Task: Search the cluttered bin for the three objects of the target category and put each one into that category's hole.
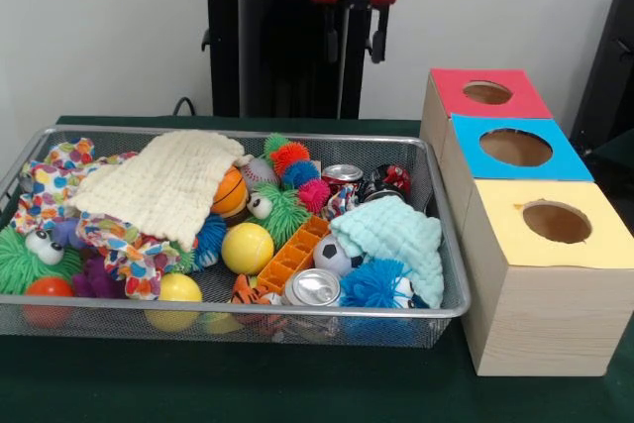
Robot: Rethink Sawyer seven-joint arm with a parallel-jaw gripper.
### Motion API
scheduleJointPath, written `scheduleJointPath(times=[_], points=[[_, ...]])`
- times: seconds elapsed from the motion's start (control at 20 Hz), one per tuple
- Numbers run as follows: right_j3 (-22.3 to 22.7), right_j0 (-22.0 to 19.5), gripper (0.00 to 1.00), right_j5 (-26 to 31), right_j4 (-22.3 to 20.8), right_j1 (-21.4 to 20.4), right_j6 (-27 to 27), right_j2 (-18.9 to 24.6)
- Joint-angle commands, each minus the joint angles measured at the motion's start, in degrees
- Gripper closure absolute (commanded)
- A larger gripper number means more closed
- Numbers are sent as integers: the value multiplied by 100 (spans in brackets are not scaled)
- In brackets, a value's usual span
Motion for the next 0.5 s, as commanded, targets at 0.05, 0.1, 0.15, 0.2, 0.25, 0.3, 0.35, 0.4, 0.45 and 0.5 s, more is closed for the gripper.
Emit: scheduleJointPath(times=[0.05,0.1,0.15,0.2,0.25,0.3,0.35,0.4,0.45,0.5], points=[[-381,-557,0,-331,-568,1189,-170,863],[-395,-601,0,-338,-631,1225,-183,889],[-392,-650,0,-371,-686,1259,-157,916],[-400,-702,0,-380,-735,1302,-136,948],[-422,-735,0,-410,-806,1332,-90,950],[-430,-761,0,-414,-880,1323,-79,938],[-439,-787,0,-419,-955,1314,-68,925],[-425,-828,0,-388,-1017,1264,-56,916],[-432,-850,0,-297,-1052,1191,-30,884],[-422,-872,0,-239,-1098,1114,-6,856]])
